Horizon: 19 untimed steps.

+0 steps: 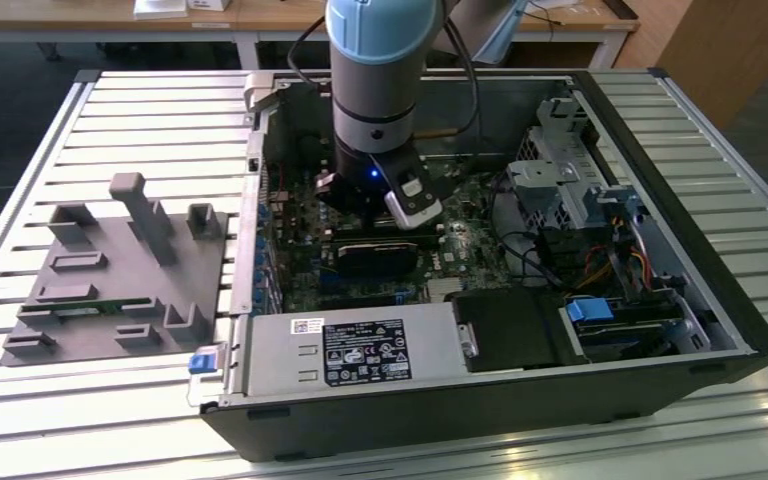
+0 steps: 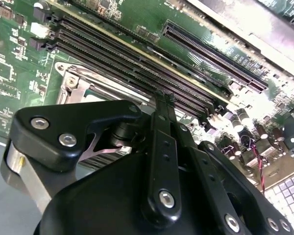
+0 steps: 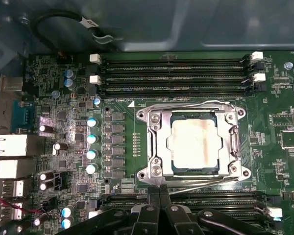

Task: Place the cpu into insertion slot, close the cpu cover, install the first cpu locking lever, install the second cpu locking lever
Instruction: 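Install the second cpu locking lever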

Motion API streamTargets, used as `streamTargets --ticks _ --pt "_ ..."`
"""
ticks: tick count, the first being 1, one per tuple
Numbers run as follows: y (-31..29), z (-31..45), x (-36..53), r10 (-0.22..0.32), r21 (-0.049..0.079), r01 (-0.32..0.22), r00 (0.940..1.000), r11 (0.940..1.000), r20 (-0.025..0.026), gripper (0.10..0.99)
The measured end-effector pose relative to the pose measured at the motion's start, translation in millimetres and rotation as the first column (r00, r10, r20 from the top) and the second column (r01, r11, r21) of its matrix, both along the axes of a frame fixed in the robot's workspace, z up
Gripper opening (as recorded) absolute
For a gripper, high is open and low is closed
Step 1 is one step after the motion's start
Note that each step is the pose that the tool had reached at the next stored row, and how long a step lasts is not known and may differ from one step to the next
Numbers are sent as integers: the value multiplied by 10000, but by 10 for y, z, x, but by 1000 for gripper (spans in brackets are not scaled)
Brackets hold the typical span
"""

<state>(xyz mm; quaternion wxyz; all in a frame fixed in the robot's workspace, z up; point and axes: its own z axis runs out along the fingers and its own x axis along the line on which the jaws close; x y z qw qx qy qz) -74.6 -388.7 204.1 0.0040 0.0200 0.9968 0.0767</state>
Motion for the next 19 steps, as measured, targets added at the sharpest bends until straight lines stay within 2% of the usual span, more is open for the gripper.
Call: streamTargets --ticks 2,11,19 --pt "-7 -9 -7 1 35 -1 10000 10000 -1 106" --pt "-17 -55 -32 2 398 -2 10000 9992 0 106" --pt "-17 -86 -63 2 649 -2 10000 9979 0 106"
